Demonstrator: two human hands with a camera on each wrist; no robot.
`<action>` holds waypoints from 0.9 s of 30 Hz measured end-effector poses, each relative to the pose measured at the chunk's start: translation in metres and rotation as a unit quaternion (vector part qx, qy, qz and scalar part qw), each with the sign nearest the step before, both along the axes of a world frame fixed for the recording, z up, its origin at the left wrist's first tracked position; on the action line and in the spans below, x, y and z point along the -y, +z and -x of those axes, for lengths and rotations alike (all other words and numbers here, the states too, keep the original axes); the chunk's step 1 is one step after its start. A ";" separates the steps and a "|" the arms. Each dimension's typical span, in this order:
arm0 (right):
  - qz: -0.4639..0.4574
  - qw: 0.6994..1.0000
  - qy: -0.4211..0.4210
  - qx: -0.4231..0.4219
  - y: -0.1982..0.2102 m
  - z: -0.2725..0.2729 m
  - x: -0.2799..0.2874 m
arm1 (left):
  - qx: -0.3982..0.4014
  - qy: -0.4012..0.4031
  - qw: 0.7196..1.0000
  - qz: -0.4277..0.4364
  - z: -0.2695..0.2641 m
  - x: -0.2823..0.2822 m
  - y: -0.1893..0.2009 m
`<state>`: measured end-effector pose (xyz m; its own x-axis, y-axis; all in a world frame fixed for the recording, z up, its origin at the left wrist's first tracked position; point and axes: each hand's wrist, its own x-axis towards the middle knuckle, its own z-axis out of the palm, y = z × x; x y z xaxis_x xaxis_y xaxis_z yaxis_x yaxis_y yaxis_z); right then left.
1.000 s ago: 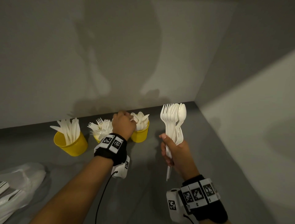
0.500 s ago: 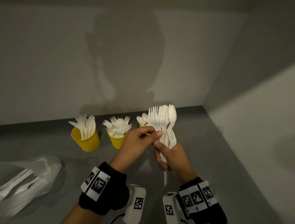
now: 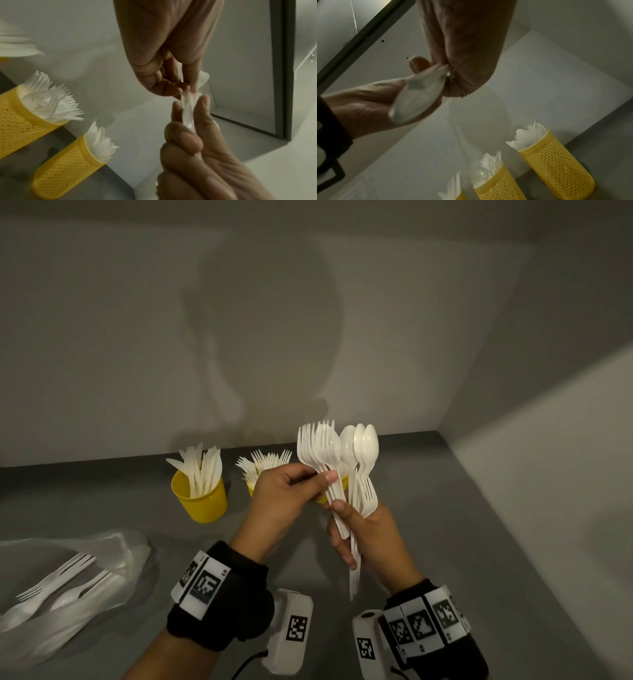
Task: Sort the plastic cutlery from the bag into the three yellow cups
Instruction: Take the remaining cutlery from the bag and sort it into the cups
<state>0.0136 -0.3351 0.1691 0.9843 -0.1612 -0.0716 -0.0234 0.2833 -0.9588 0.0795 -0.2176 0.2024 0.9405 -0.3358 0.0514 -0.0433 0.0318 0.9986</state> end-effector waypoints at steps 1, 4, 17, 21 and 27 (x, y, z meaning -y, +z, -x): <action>-0.006 1.000 -0.003 0.003 -0.001 0.000 -0.001 | -0.008 -0.006 1.000 0.005 -0.002 -0.003 0.000; 0.004 1.000 -0.002 0.002 -0.003 -0.002 -0.003 | -0.026 -0.021 0.999 0.021 -0.007 -0.011 -0.001; 0.070 0.996 -0.048 -0.019 -0.009 -0.024 -0.017 | -0.037 0.056 0.996 0.052 -0.010 -0.022 -0.010; 0.063 0.996 -0.052 -0.026 -0.011 -0.027 -0.017 | -0.043 0.077 0.994 0.066 -0.010 -0.021 -0.014; 0.047 0.998 -0.032 -0.039 -0.013 -0.026 -0.012 | -0.058 0.072 0.994 0.060 -0.012 -0.014 -0.018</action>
